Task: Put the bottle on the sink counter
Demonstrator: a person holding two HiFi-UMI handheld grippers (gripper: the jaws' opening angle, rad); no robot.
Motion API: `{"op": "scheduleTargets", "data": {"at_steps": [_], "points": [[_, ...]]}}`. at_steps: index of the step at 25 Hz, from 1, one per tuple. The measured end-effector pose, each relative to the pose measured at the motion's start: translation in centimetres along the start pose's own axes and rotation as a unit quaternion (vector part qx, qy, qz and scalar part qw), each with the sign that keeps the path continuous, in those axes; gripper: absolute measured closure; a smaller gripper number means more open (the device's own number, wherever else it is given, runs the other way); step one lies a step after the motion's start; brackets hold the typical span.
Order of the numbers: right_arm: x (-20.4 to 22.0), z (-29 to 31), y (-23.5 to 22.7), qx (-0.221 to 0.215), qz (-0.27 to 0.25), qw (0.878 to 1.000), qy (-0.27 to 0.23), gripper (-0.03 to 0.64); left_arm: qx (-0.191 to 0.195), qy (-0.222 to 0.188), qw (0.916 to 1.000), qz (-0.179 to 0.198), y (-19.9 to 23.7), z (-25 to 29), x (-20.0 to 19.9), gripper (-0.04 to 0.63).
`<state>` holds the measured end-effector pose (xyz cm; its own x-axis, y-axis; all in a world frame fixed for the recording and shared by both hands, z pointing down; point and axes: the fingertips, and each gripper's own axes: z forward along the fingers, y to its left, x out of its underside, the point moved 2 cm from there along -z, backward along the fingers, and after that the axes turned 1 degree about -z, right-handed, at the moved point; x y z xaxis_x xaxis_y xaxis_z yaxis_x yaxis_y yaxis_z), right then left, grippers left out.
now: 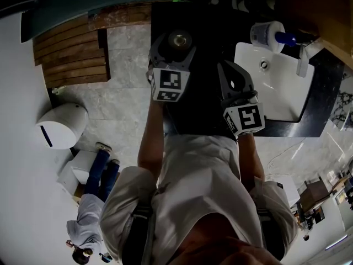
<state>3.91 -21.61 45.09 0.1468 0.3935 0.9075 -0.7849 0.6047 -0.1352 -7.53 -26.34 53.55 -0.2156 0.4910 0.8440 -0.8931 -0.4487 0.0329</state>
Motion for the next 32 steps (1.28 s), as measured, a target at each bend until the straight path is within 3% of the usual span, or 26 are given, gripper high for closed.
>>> {"op": "scheduleTargets", "data": {"at_steps": [13,22,25,32], "points": [[0.0,-1.4,1.7,0.012,-0.008,1.0,-0.001,0.62,0.006,-0.007,0.9998,-0.016,-0.3,-1.9,0.9,0.267],[-0.9,-2.9,3.2,0.023,-0.022,0.999,-0.016,0.62,0.02,-0.054,0.9979,-0.029,-0.9,-6.2,-0.3,0.274],[-1.7,-3.6,3.8,0.021,-0.03,0.999,-0.026,0.62,0.003,-0.083,0.9962,-0.029,-0.8,-8.2,-1.6,0.409],[-4.3,-5.9,5.5,-0.008,-0.059,0.996,-0.061,0.62,-0.016,-0.134,0.9904,-0.03,-2.5,-13.8,-4.1,0.522]]}}
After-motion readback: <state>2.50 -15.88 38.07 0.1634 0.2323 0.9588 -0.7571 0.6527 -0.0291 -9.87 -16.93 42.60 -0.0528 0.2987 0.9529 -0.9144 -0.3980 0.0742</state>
